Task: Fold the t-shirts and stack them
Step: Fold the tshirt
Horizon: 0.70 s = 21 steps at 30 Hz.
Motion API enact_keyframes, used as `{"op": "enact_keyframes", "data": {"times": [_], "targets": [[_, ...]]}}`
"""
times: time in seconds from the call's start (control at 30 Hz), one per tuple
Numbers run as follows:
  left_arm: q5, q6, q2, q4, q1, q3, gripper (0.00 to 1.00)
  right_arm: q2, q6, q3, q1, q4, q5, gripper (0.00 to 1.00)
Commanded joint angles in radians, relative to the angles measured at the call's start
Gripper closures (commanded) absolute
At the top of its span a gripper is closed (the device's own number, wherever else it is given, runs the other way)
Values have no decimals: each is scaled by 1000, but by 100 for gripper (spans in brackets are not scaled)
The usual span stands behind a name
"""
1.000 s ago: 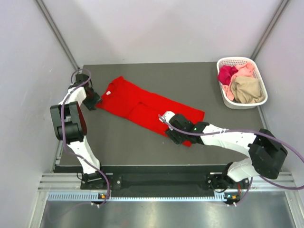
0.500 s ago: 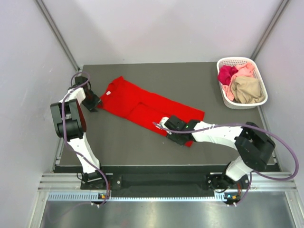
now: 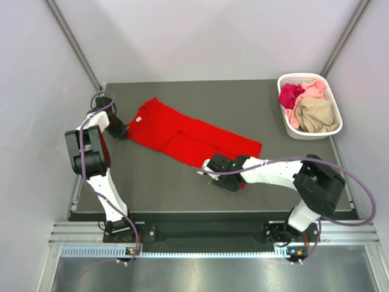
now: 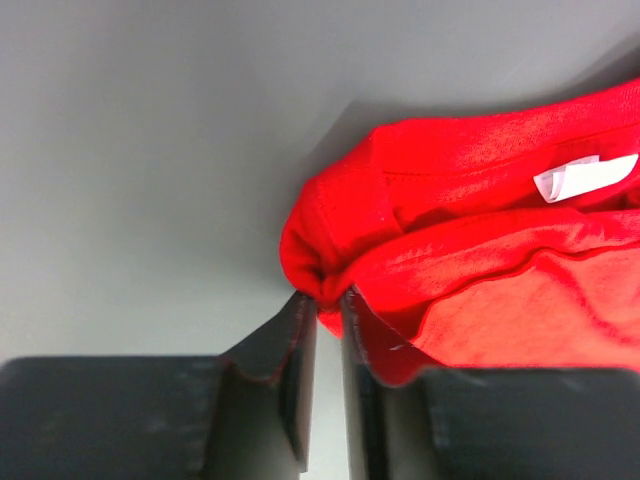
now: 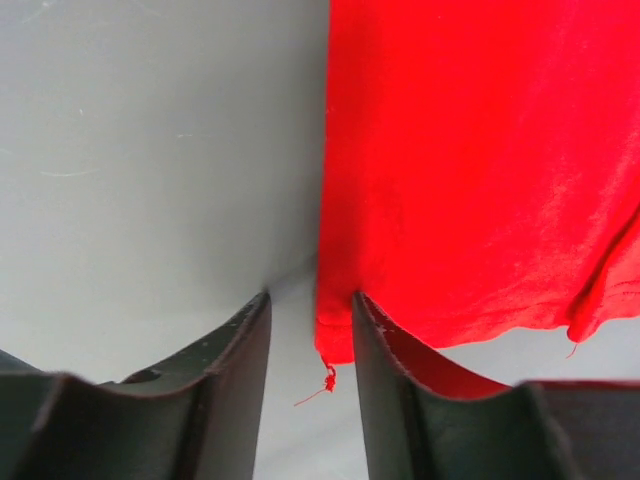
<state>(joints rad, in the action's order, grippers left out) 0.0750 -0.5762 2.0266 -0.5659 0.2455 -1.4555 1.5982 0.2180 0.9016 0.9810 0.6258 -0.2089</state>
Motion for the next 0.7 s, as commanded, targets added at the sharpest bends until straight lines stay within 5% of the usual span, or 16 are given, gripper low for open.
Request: {"op": "enact_keyframes", "data": {"times": [0.0,0.33,0.67], "targets": [[-4,6,7,44,5,-36,81,22,11,43,16,28,-6,63],[-4,12,12,43,6,-46,93,78,-5,54,18,35,-63,68],[8,3,18,44,5,-48,100,60,-20,65,16,48,-81,59]]}}
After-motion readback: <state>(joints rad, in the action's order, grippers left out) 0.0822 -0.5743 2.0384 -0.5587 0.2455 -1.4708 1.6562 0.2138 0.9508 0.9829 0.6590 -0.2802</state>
